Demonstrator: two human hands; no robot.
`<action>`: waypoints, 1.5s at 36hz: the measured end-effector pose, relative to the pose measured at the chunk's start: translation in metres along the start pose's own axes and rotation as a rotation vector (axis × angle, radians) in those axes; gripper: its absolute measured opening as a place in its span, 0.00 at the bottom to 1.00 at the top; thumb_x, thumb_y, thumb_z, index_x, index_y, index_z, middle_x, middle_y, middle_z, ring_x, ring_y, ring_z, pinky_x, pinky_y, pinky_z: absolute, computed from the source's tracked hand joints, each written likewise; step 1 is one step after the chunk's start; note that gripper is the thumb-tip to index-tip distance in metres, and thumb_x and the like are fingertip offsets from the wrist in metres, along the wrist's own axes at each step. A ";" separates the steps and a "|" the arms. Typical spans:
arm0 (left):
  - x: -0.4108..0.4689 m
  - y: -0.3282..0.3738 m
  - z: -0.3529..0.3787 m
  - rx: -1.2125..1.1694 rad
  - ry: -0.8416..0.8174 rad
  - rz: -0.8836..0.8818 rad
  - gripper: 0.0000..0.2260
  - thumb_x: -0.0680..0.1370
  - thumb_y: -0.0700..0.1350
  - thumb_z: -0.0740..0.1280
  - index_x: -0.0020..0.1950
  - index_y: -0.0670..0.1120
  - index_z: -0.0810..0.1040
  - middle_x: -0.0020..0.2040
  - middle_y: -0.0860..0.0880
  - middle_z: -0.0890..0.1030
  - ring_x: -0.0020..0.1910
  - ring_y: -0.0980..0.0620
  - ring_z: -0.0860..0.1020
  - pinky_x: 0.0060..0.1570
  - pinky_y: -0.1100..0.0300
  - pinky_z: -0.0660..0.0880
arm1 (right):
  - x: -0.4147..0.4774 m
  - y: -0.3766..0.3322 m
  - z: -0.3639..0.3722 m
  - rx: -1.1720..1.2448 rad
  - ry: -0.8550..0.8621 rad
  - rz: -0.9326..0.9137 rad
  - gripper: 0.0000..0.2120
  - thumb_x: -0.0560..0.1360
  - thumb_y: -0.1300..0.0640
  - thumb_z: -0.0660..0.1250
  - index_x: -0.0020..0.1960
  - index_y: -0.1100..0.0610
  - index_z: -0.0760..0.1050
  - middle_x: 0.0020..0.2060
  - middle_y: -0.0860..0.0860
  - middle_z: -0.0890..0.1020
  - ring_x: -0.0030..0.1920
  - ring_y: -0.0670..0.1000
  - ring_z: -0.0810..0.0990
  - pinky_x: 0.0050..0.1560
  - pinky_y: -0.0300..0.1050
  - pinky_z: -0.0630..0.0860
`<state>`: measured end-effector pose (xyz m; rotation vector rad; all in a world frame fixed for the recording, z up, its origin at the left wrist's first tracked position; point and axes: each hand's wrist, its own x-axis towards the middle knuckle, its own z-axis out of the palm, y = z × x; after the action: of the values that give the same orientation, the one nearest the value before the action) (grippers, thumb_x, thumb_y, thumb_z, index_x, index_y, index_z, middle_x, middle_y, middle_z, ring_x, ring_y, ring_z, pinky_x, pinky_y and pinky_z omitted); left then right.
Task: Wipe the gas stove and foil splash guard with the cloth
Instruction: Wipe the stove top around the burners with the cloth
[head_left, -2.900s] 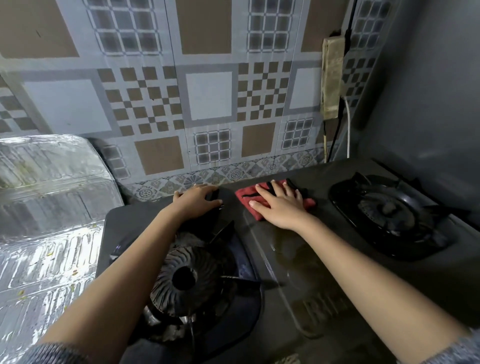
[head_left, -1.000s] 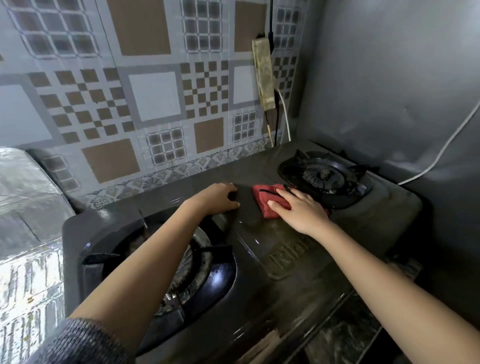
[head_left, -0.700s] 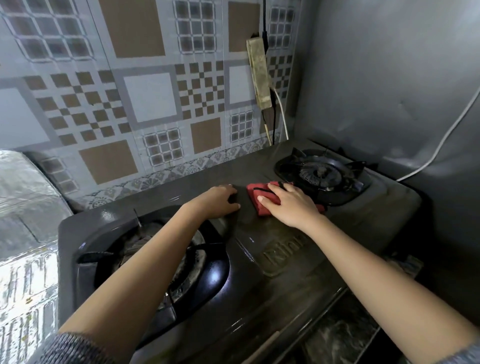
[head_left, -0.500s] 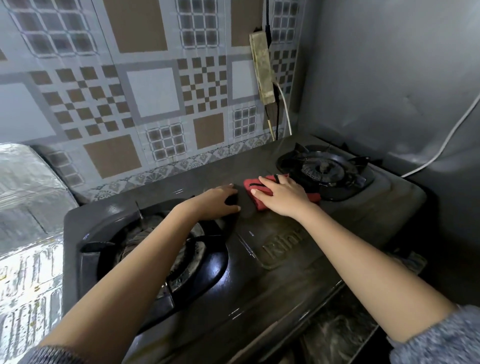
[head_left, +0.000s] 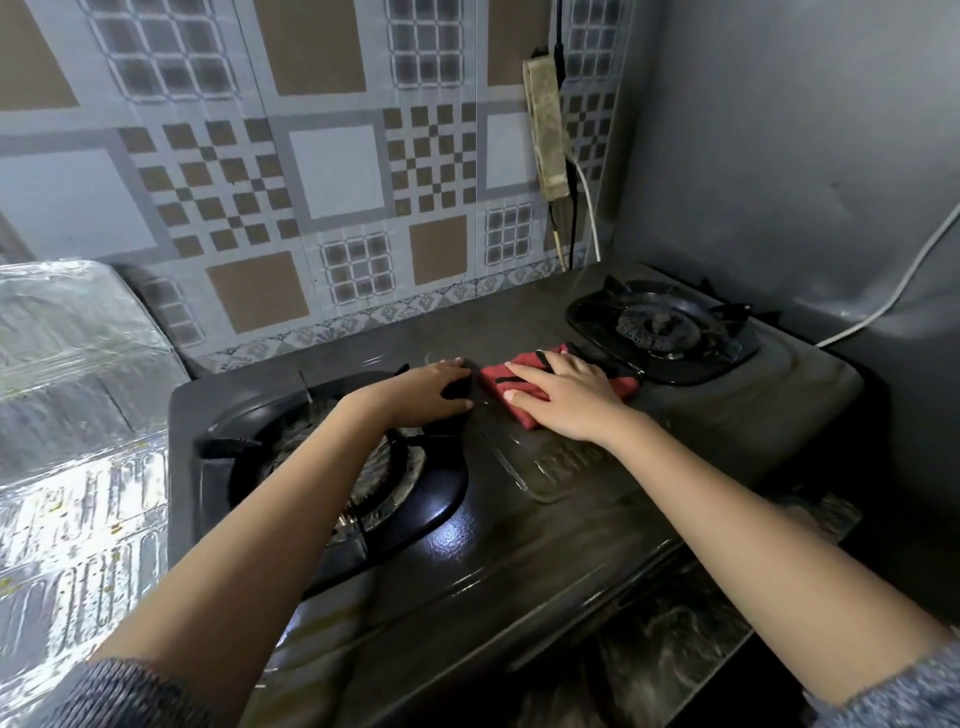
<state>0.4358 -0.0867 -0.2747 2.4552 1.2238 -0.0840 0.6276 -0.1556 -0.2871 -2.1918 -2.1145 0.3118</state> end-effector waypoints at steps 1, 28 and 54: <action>0.000 -0.001 0.000 0.001 0.003 0.001 0.27 0.79 0.51 0.60 0.75 0.46 0.56 0.77 0.49 0.52 0.76 0.51 0.54 0.72 0.60 0.49 | -0.002 -0.001 0.000 -0.003 -0.003 -0.010 0.25 0.76 0.34 0.48 0.72 0.36 0.53 0.76 0.52 0.52 0.75 0.58 0.49 0.72 0.56 0.48; 0.000 -0.002 0.005 -0.027 0.037 -0.007 0.26 0.79 0.50 0.61 0.75 0.46 0.57 0.77 0.49 0.53 0.76 0.50 0.54 0.74 0.56 0.49 | -0.030 -0.001 0.009 0.009 -0.005 -0.206 0.24 0.76 0.36 0.52 0.71 0.35 0.57 0.76 0.50 0.53 0.76 0.54 0.47 0.74 0.55 0.46; 0.028 0.034 0.007 -0.009 0.114 -0.081 0.27 0.77 0.51 0.63 0.73 0.45 0.62 0.76 0.47 0.59 0.73 0.47 0.61 0.73 0.52 0.56 | -0.014 0.067 -0.011 0.008 -0.081 -0.425 0.23 0.76 0.38 0.56 0.70 0.35 0.58 0.76 0.43 0.53 0.76 0.45 0.46 0.74 0.51 0.46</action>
<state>0.4807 -0.0864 -0.2768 2.4312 1.3688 0.0400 0.6950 -0.1717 -0.2879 -1.6861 -2.5378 0.3769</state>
